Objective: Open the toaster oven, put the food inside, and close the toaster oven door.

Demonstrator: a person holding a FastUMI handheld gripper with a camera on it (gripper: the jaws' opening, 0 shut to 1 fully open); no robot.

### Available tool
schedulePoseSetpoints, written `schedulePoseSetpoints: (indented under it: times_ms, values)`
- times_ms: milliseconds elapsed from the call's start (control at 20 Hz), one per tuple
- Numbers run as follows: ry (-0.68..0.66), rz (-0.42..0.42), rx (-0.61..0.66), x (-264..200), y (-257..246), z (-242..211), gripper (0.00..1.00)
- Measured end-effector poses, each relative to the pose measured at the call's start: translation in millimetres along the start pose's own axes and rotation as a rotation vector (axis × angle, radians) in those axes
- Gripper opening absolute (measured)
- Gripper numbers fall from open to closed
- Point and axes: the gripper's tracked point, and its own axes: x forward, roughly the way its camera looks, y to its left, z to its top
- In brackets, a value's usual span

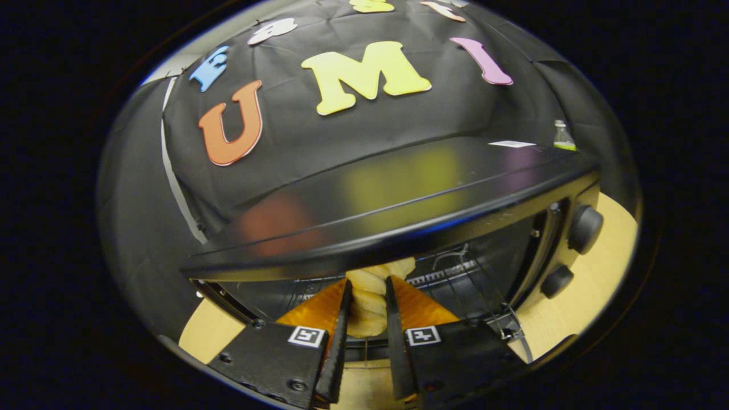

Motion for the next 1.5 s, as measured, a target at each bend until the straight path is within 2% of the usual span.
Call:
schedulePoseSetpoints:
  times_ms: [100, 150, 350, 600, 700, 950, 1100, 1300, 1500]
  values:
    - [-0.003, -0.003, -0.035, 4, 0, -2, 0.51]
    - [0.003, -0.017, -0.043, 4, -2, -5, 0.54]
    - [0.02, -0.007, -0.045, -10, -1, -9, 0.8]
    - [0.013, 0.02, -0.086, -56, 5, -12, 0.86]
    - [0.017, 0.032, -0.101, -82, 8, -16, 1.0]
    - [0.044, 0.035, -0.177, -143, 2, -31, 0.99]
    - [0.063, 0.027, -0.186, -165, -4, -47, 1.0]
    - [0.096, 0.006, -0.205, -173, -11, -74, 1.0]
    - [0.178, -0.005, -0.206, -158, -12, -117, 1.0]
